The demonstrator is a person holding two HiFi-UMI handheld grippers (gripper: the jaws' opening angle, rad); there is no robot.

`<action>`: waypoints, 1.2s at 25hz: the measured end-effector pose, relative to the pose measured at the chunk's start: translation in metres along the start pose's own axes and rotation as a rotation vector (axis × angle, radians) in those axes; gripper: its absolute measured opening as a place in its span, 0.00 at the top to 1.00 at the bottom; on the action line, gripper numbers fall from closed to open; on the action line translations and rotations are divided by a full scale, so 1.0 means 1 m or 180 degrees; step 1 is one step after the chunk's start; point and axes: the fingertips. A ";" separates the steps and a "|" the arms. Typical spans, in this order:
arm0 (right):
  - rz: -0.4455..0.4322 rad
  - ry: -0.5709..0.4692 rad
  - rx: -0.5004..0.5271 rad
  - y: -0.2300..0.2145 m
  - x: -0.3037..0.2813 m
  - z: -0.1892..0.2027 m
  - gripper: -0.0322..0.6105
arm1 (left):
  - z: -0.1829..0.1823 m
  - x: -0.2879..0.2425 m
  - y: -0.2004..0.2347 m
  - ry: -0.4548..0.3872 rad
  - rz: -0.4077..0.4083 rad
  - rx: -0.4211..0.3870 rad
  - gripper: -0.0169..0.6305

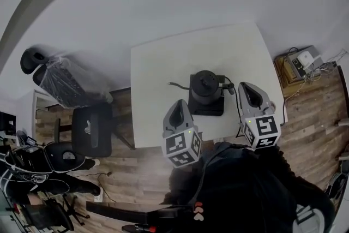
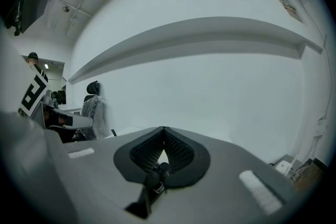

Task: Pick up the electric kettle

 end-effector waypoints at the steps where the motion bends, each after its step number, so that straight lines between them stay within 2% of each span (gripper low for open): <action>1: -0.0028 0.0023 0.0003 -0.003 -0.002 0.003 0.95 | 0.001 -0.003 -0.001 0.0004 -0.0011 0.0003 0.97; 4: -0.0078 0.0141 -0.0013 -0.011 -0.005 0.016 0.95 | 0.005 -0.009 -0.002 0.0038 -0.0032 0.0010 0.97; 9: 0.0022 0.0240 -0.0053 -0.019 -0.009 0.033 0.95 | 0.012 -0.018 0.002 0.0125 -0.0034 -0.0004 0.97; 15: 0.0075 0.0313 -0.0020 -0.017 -0.022 0.032 0.95 | 0.013 -0.036 0.019 0.0261 -0.0007 -0.0035 0.97; 20: 0.0062 0.0394 0.0020 -0.015 -0.031 0.036 0.95 | 0.019 -0.054 0.028 0.0414 0.0142 0.0028 0.97; 24: 0.0056 0.0477 -0.0103 -0.015 -0.034 0.046 0.95 | 0.031 -0.063 0.041 0.0548 0.0205 0.0085 0.97; 30: 0.0183 0.0537 -0.0115 -0.018 -0.034 0.057 0.95 | 0.049 -0.074 0.050 0.0747 0.0338 0.0254 0.97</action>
Point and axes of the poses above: the fingertips, and each gripper's own axes: x backward along the fingers, y to its left, z out of its underside, and after that the axes turned 2 degrees about -z, right-handed
